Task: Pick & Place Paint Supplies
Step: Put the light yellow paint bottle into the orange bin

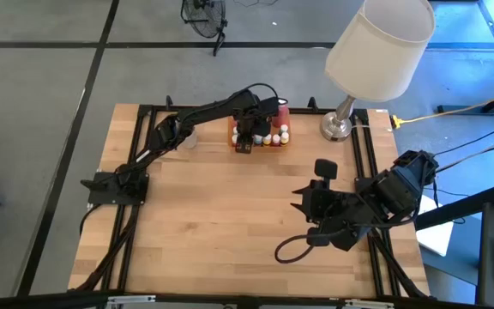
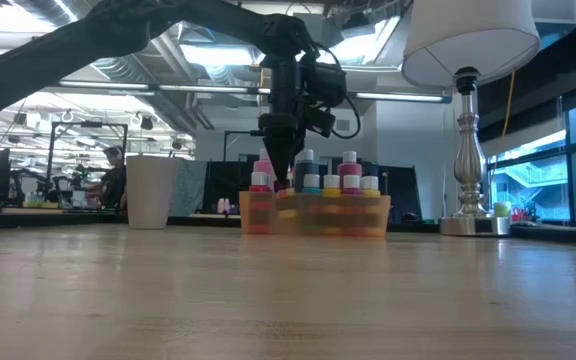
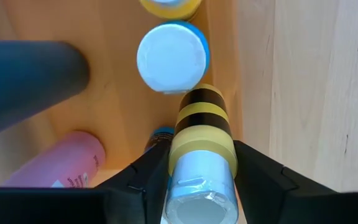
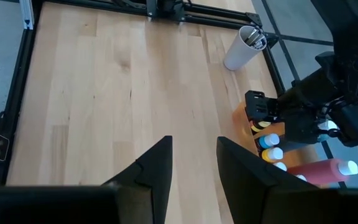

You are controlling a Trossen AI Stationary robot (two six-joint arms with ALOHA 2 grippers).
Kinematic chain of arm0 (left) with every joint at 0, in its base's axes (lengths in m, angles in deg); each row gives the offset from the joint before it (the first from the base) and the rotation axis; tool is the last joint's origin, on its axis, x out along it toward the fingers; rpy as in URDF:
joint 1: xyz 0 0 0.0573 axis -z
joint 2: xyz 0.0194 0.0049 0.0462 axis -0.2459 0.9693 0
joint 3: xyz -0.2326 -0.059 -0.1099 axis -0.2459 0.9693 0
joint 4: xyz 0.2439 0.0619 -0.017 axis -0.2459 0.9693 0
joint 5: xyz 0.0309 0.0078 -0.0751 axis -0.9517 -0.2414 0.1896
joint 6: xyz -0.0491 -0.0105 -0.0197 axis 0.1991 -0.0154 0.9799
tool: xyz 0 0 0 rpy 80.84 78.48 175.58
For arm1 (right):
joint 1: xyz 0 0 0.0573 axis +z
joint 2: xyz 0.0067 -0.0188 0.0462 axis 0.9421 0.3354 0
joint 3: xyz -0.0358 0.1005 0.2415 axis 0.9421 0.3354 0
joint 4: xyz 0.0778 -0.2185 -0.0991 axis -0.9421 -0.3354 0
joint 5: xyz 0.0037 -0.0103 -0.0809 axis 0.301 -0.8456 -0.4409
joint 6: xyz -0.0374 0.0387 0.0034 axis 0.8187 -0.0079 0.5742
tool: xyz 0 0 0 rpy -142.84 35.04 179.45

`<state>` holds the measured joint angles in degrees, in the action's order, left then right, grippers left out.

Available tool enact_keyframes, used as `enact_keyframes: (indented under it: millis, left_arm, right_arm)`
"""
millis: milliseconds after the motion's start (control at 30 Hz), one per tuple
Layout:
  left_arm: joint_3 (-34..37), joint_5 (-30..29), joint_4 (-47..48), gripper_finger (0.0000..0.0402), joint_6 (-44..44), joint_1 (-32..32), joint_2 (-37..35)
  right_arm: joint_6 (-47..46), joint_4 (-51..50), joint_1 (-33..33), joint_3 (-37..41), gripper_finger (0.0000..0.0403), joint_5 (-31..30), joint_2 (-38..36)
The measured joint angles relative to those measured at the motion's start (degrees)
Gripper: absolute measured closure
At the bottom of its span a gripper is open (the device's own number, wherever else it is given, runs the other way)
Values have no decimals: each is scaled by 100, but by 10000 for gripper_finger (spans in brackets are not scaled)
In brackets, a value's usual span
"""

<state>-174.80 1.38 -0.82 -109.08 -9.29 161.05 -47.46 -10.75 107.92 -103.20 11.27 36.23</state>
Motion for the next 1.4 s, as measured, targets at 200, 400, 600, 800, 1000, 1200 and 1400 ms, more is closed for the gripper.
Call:
enact_keyframes:
  millis: [200, 400, 600, 800, 1000, 1200, 1400]
  left_arm:
    - [0, 49, 2, 241, 0, -32, 0]
    - [0, 74, -15, 244, 0, -57, 0]
    - [2, 134, -114, 240, 0, -57, 1]
    - [8, 158, -178, 241, -4, -61, 175]
    - [-2, 154, -166, 237, 0, -61, 331]
    - [-2, 160, -186, 236, 146, -57, 334]
    - [-2, 216, -161, 234, 216, -59, 339]
  right_arm:
    - [2, 0, -2, 0, 275, 0, 0]
    - [18, 0, -2, 0, 275, 0, 0]
    - [38, 0, -10, 0, 275, 0, 0]
    - [59, 0, -13, 0, 275, 0, 0]
    - [35, 2, -13, 0, 275, 0, 2]
    - [20, 0, -13, 0, 274, 0, 2]
    - [60, 0, -13, 1, 274, 0, 2]
